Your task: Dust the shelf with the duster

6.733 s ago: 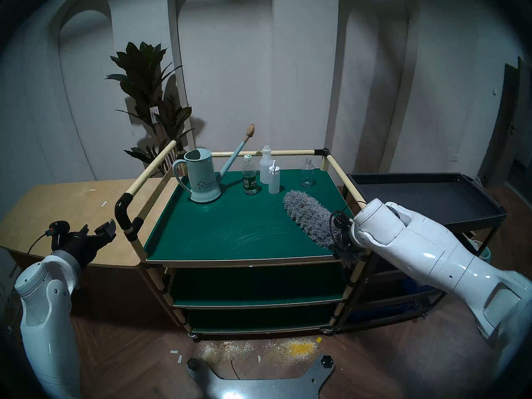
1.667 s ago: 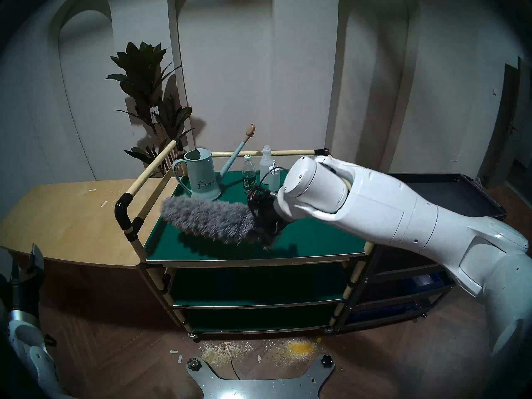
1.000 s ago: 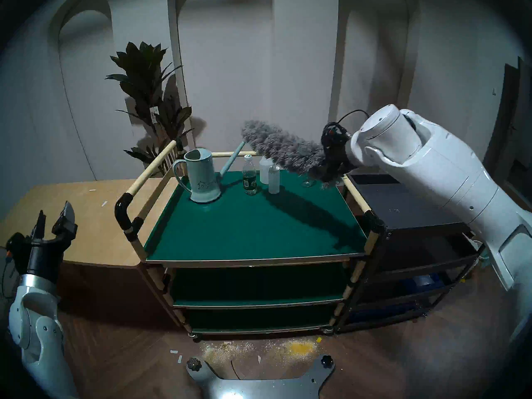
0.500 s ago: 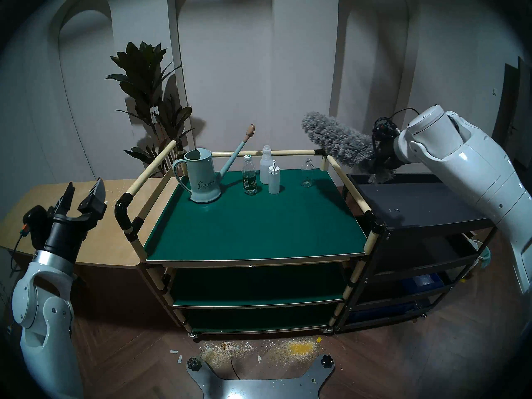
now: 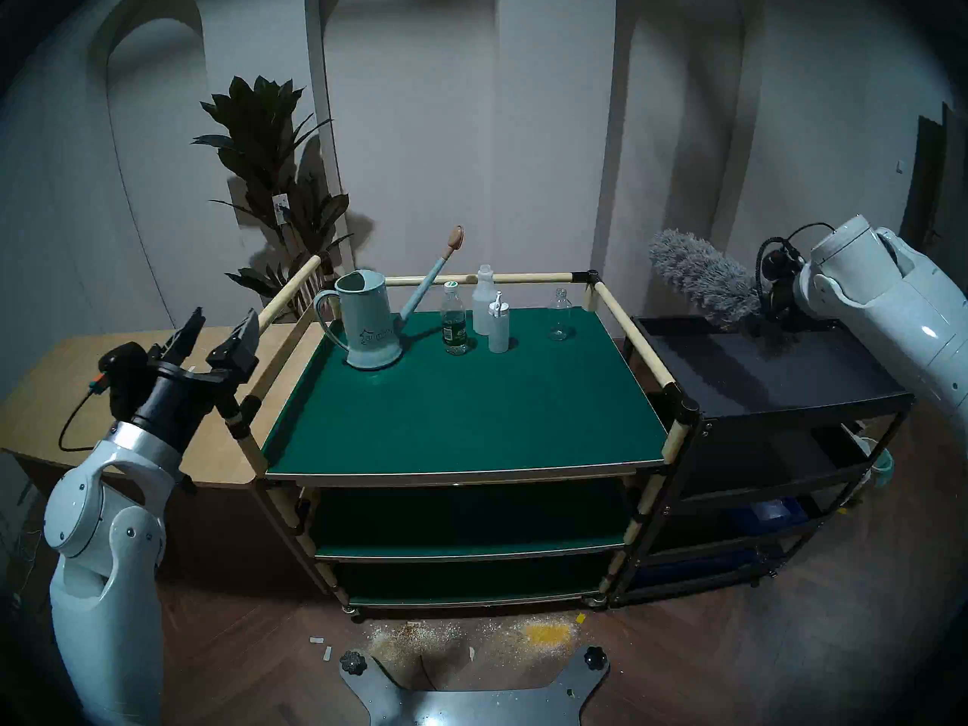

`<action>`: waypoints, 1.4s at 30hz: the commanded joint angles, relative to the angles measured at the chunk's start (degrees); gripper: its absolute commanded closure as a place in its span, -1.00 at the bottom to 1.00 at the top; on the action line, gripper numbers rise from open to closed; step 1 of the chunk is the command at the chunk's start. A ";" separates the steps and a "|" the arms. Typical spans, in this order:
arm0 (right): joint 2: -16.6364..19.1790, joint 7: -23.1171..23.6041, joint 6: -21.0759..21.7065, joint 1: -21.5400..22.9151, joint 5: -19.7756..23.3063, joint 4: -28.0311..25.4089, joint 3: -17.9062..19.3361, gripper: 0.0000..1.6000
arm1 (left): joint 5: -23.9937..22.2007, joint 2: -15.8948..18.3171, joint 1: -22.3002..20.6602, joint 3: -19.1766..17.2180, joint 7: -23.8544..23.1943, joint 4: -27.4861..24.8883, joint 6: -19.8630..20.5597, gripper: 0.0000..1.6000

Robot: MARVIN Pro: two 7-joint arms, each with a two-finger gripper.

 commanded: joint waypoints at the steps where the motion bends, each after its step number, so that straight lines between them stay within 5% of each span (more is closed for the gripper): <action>1: 2.90 -0.42 0.10 -2.45 2.23 -0.84 0.02 1.00 | 0.69 2.84 -6.35 2.80 -0.19 1.63 0.85 -1.00; 21: 2.82 -2.75 -1.07 -8.95 9.48 -2.78 -2.02 1.00 | 3.65 4.90 -18.47 12.40 0.11 10.95 4.08 -1.00; 42: 2.52 -9.90 -5.11 -13.50 15.96 -4.94 -1.55 1.00 | 6.24 4.68 -27.98 17.80 1.95 19.66 4.43 -1.00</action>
